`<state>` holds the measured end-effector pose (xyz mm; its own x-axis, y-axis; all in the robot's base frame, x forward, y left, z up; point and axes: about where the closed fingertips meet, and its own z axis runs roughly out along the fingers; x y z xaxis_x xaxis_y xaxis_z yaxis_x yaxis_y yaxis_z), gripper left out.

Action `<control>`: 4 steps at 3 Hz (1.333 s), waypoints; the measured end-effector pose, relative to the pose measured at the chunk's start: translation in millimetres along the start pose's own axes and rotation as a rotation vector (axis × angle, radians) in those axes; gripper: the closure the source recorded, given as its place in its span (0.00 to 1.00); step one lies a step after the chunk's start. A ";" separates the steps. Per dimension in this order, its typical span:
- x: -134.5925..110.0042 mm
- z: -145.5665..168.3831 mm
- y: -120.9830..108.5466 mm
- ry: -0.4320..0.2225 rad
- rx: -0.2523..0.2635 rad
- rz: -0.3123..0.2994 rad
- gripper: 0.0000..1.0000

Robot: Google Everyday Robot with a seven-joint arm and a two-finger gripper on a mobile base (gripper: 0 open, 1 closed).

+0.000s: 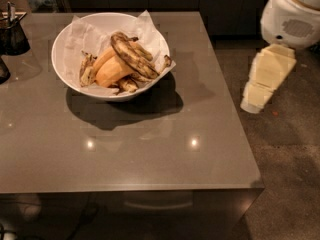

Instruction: Pick banana from white bowl

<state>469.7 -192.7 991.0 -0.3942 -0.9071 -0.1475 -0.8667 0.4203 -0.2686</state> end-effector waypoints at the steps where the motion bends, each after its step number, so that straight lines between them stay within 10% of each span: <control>1: -5.5 -0.3 -4.0 0.003 0.022 0.064 0.00; 4: -84.8 -30.4 36.9 -0.125 0.048 0.073 0.00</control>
Offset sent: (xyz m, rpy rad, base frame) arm 0.0095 0.0100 0.0026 -0.0040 -0.0324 -0.0731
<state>461.9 -100.9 1022.5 -0.4122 -0.8655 -0.2848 -0.8203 0.4885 -0.2973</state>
